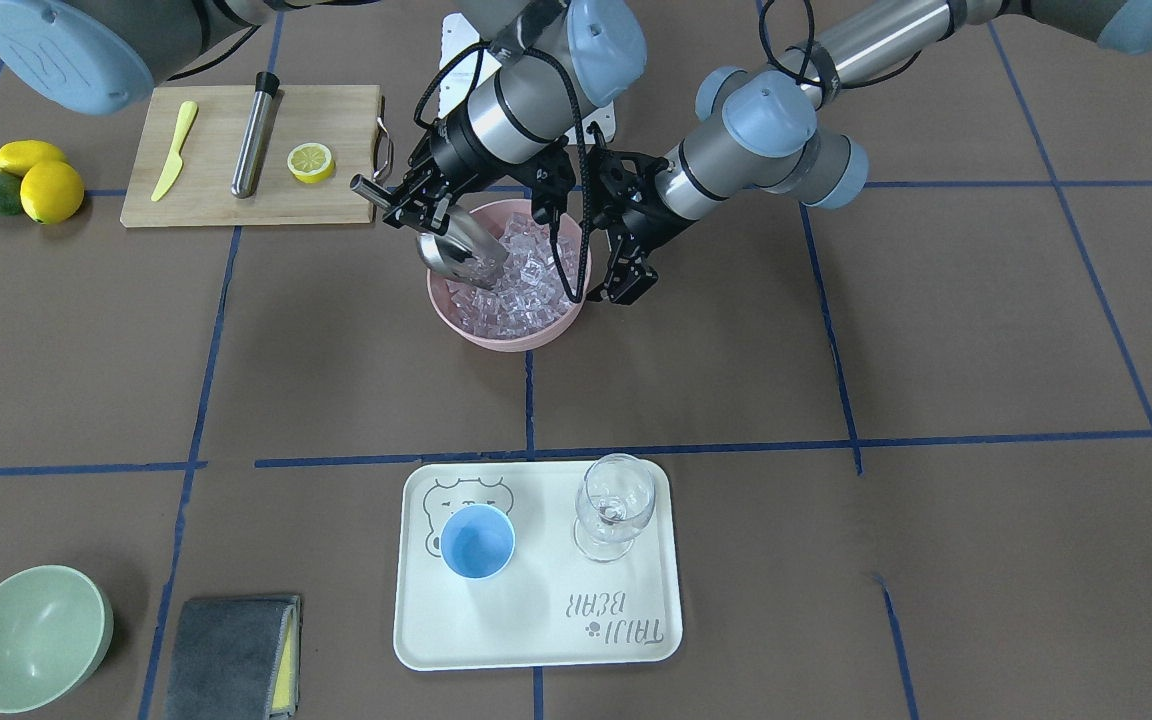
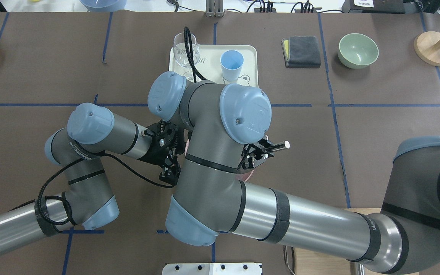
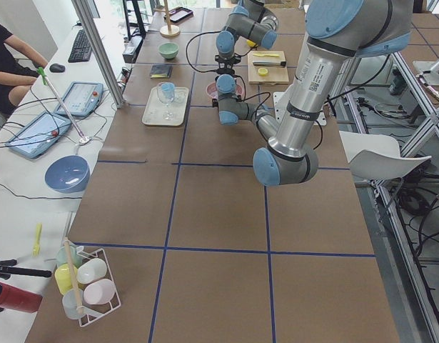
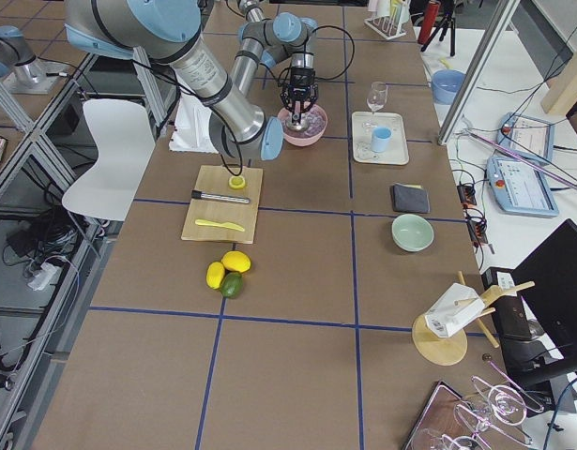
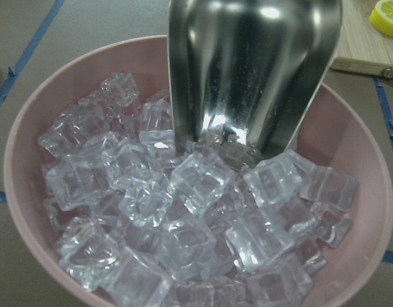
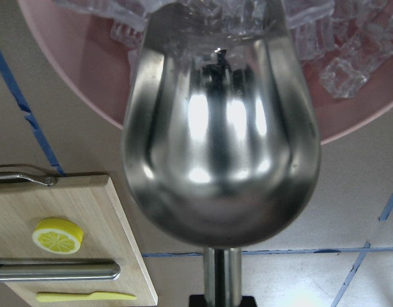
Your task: Put ice in cup with scoop
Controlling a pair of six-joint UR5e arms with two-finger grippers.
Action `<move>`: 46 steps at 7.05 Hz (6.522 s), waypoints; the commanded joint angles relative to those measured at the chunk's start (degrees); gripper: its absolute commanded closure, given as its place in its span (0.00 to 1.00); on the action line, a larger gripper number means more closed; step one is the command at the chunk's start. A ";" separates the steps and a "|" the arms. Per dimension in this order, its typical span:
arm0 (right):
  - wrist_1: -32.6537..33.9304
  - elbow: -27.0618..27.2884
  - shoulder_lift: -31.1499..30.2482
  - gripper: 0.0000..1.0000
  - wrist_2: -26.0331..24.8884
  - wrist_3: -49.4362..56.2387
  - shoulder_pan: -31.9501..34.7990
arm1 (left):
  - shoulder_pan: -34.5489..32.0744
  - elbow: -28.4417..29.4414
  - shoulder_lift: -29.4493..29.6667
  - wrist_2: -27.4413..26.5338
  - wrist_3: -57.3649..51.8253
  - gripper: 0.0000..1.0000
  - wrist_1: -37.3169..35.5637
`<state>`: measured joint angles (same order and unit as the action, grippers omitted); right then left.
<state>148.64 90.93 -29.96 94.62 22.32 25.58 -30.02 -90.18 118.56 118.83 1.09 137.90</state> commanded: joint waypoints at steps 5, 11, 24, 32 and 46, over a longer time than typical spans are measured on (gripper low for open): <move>-8.53 3.99 -5.28 1.00 0.30 0.00 0.17 | -1.01 0.00 0.80 0.44 -0.03 0.00 -0.17; -24.93 10.84 -14.50 1.00 4.24 -1.04 3.33 | -1.27 -0.44 0.97 1.75 0.06 0.00 -0.61; -52.90 18.84 -29.18 1.00 20.41 -7.47 10.62 | -4.26 -0.44 0.45 4.84 -0.03 0.00 -0.70; -68.55 20.95 -36.05 1.00 35.37 -13.87 23.02 | -12.68 -4.39 -3.42 4.66 -0.12 0.00 -9.03; -44.93 1.71 -17.51 1.00 31.77 -31.11 26.72 | -41.87 -8.87 -20.56 7.56 0.06 0.00 -24.08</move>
<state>103.64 94.33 -48.50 126.61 -8.78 53.23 -70.71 -98.86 98.22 125.57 1.14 113.75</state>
